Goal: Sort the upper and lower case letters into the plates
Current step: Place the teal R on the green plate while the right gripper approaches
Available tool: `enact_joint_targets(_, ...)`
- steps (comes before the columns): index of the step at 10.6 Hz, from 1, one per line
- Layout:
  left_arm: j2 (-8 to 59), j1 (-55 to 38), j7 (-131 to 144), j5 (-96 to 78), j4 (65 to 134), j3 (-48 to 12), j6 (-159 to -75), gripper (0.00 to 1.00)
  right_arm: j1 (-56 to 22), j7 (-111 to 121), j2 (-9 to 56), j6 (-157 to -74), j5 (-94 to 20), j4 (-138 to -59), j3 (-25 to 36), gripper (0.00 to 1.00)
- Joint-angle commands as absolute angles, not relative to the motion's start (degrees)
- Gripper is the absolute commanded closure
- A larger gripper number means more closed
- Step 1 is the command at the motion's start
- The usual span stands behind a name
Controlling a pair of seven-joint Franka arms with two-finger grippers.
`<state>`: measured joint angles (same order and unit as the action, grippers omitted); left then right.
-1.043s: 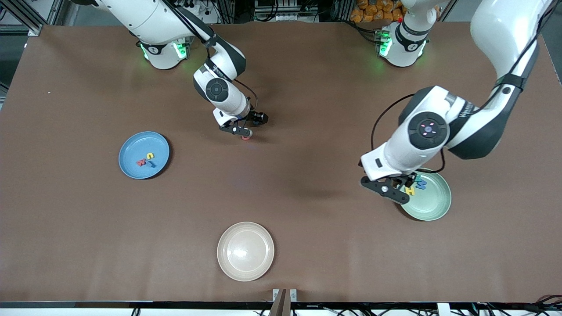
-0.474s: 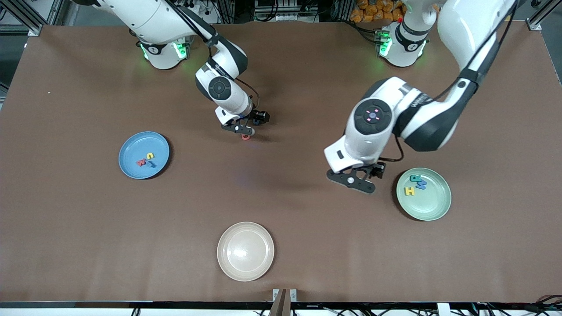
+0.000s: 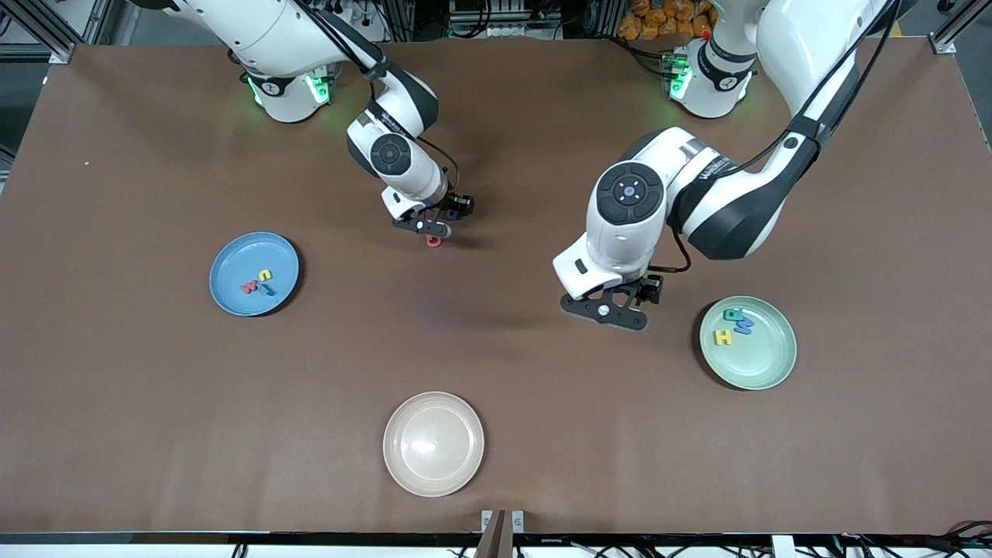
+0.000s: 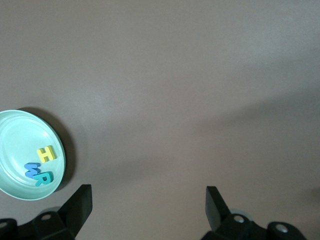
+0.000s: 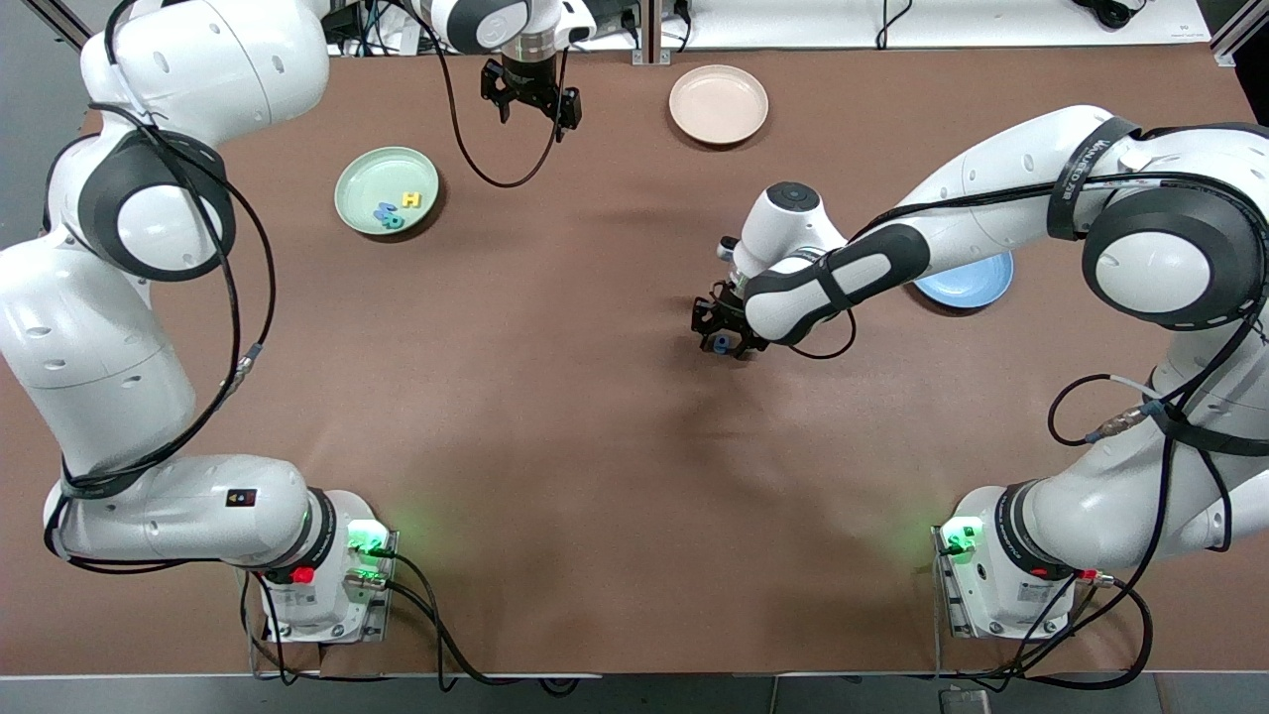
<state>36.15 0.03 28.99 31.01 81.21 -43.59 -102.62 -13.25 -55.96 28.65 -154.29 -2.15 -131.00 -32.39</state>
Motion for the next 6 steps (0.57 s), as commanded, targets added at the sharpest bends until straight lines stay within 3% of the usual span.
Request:
enact_joint_targets(1,36.4,-0.7,30.1,29.8,80.0,-43.0,-101.5,0.0,-14.2,-57.5,30.3,-155.0,-0.5,-129.6,-31.2,0.38)
enact_joint_targets(6,36.7,-0.5,30.1,30.1,80.1,-42.9,-101.5,0.0,-14.2,-57.5,30.6,-155.0,-0.4,-129.1,-31.1,0.62)
